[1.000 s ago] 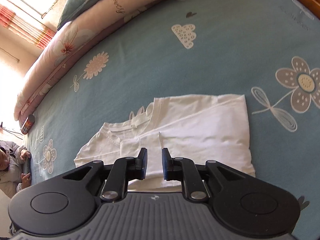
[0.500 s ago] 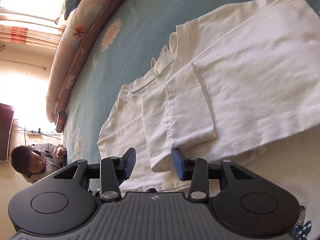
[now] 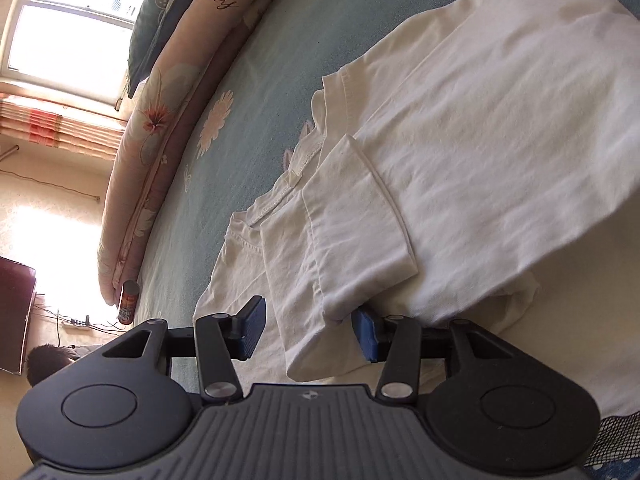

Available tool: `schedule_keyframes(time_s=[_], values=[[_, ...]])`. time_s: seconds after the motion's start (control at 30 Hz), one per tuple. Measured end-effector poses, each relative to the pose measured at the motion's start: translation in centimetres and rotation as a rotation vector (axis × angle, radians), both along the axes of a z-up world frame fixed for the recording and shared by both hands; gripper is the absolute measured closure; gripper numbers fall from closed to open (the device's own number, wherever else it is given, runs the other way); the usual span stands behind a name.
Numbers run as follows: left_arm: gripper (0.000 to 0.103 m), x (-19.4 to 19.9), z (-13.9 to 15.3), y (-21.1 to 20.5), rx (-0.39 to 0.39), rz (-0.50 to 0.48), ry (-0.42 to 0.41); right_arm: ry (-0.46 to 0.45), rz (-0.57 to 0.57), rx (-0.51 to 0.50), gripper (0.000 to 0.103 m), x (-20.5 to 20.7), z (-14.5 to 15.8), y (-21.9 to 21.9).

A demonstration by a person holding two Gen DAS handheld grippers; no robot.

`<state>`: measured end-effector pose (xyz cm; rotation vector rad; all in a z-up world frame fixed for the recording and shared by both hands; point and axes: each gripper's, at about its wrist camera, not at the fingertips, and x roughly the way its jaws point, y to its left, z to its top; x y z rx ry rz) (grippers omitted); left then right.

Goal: Fold clothes

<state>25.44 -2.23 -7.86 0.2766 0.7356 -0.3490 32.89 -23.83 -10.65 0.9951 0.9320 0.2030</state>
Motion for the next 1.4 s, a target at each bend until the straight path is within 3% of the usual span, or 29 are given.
schedule_keyframes(time_s=[0.07, 0.1, 0.13, 0.23, 0.37, 0.6, 0.73, 0.77, 0.83, 0.97, 1.2, 1.3, 1.4], values=[[0.032, 0.1, 0.1, 0.1, -0.008, -0.007, 0.006, 0.001, -0.018, -0.011, 0.059, 0.3, 0.0, -0.4], [0.032, 0.2, 0.3, 0.2, -0.006, -0.007, 0.003, 0.007, -0.013, -0.038, 0.081, 0.7, 0.2, -0.5], [0.032, 0.2, 0.5, 0.2, -0.009, -0.007, 0.0, 0.01, -0.004, -0.08, 0.089, 1.0, 0.8, -0.6], [0.032, 0.5, 1.4, 0.2, -0.038, -0.006, 0.002, -0.058, 0.02, -0.127, 0.089, 1.0, 3.9, -2.0], [0.032, 1.3, 2.4, -0.6, -0.092, -0.026, 0.024, -0.209, 0.061, -0.243, 0.09, 0.2, 11.1, -5.1], [0.032, 5.5, 1.4, -4.7, -0.061, -0.028, 0.027, -0.314, 0.045, -0.314, 0.09, -1.3, 17.9, -10.2], [0.032, 7.3, -0.5, -7.8, 0.006, -0.048, 0.058, -0.377, 0.03, -0.306, 0.09, -2.4, 20.5, -12.3], [0.032, 7.6, -0.9, -8.5, 0.037, -0.045, 0.07, -0.387, 0.032, -0.306, 0.09, -2.5, 21.0, -12.7], [0.032, 7.7, -0.7, -8.8, 0.013, -0.018, 0.067, -0.407, 0.031, -0.319, 0.09, -2.9, 22.0, -13.7], [0.033, 8.5, -0.5, -9.4, -0.149, 0.025, 0.181, -0.422, 0.016, -0.327, 0.09, -3.2, 22.6, -15.5], [0.03, 5.3, 1.3, -14.5, -0.273, -0.297, 0.181, -0.415, -0.019, -0.344, 0.09, -3.5, 22.7, -17.9], [0.029, 3.7, 1.5, -14.8, -0.228, -0.31, 0.13, -0.419, -0.028, -0.348, 0.09, -3.7, 22.8, -18.6], [0.028, 4.4, 0.3, -14.9, -0.239, -0.313, 0.241, -0.433, -0.037, -0.326, 0.09, -4.0, 23.0, -19.0]])
